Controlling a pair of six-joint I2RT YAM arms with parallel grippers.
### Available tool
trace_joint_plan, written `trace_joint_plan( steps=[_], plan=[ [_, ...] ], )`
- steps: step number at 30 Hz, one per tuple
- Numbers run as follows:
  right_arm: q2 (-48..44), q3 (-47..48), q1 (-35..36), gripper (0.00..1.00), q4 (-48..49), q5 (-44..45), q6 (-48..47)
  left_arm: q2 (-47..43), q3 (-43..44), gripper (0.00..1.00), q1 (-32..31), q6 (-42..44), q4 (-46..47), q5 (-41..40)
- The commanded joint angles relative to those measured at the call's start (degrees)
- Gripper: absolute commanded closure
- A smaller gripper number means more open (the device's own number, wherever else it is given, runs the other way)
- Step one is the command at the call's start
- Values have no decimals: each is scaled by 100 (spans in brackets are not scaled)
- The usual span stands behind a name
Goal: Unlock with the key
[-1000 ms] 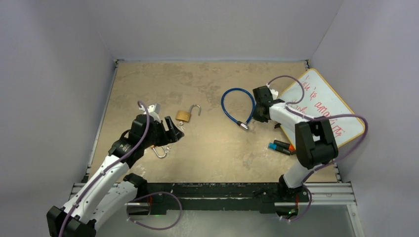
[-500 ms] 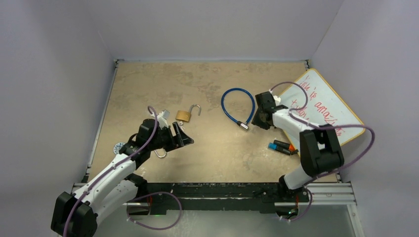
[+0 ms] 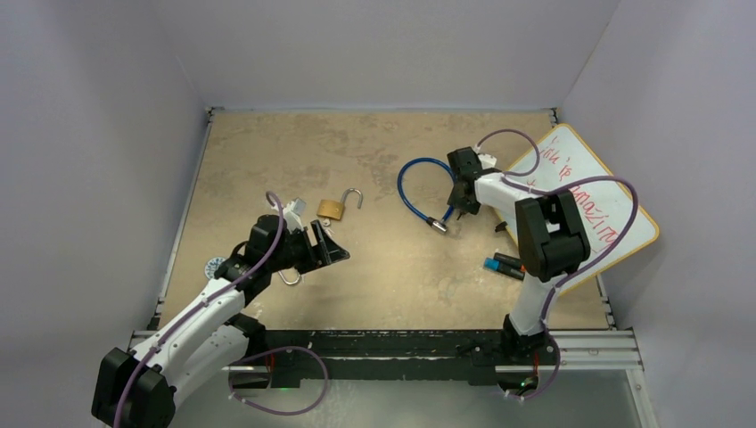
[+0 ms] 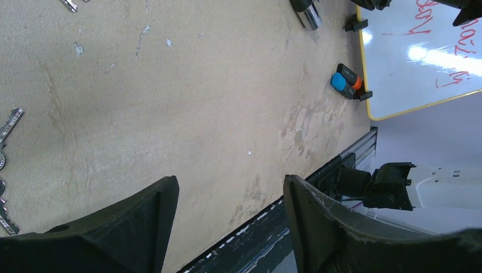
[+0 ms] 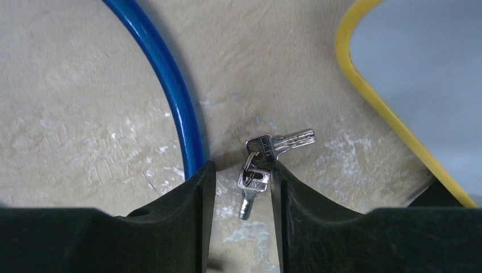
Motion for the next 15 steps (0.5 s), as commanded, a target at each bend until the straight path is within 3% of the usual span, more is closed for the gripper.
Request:
trace_joint_plan(
  steps=[1, 8, 15],
  plan=[
    [296, 259, -5, 60, -284, 406, 33, -8, 58, 31, -17, 34, 109, -43],
    [14, -33, -10, 96, -216, 383, 61, 33, 51, 31, -17, 82, 147, 1],
    [-926, -730, -5, 100, -144, 10, -24, 109, -72, 31, -17, 16, 358, 159]
  ],
)
